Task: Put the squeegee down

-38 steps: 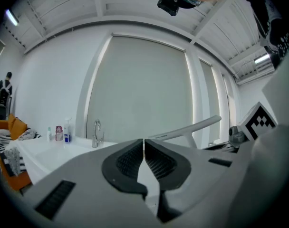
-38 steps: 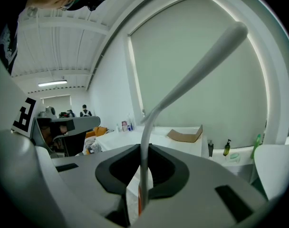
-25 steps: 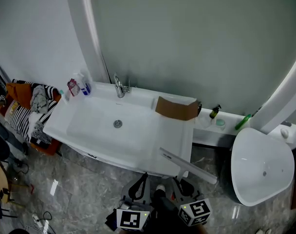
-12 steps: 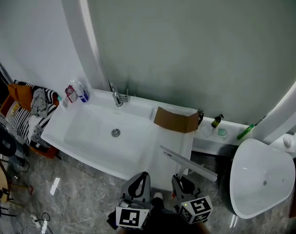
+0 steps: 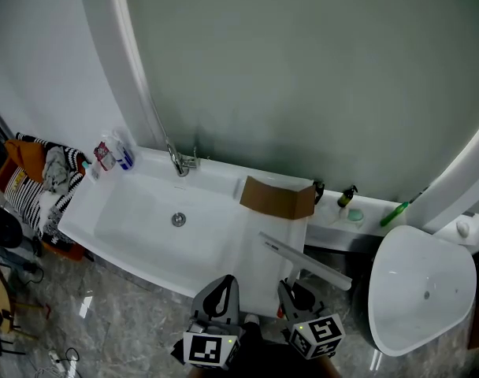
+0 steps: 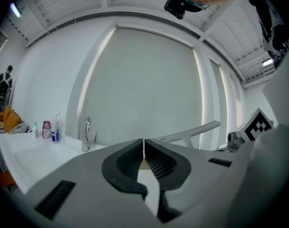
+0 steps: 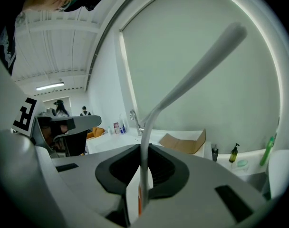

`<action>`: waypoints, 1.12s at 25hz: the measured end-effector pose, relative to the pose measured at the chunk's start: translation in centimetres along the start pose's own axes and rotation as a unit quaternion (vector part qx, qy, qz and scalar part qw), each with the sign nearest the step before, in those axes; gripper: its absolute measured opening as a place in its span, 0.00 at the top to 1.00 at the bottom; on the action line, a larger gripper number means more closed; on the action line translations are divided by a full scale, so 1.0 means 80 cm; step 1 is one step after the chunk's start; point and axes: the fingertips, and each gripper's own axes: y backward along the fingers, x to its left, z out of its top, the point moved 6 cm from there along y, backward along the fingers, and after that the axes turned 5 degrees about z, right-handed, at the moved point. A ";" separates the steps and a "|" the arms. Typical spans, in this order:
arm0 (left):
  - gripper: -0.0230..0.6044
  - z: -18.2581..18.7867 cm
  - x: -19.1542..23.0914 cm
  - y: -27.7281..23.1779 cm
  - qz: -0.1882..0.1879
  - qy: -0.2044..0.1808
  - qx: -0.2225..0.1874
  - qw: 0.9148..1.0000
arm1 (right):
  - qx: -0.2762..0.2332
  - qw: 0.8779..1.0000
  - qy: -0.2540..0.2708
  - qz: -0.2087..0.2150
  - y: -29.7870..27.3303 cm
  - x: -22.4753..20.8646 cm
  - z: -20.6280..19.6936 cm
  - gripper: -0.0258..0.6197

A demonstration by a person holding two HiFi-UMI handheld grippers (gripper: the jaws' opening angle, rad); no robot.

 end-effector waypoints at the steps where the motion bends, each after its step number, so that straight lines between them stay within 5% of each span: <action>1: 0.94 0.001 0.001 -0.002 -0.002 0.002 0.000 1.000 | 0.000 1.000 -0.003 -0.002 -0.001 -0.001 0.001 0.87; 13: 0.94 0.031 0.038 -0.035 -0.030 -0.001 0.000 1.000 | -0.002 0.999 -0.044 -0.020 -0.042 -0.003 0.015 0.87; 20: 0.94 0.037 0.052 -0.055 -0.047 -0.001 0.002 0.999 | 0.036 0.993 -0.112 -0.005 -0.112 -0.041 -0.004 0.87; 28: 0.94 0.027 0.070 -0.068 -0.040 0.003 0.018 0.999 | 0.075 0.964 -0.255 0.016 -0.179 -0.085 -0.054 0.87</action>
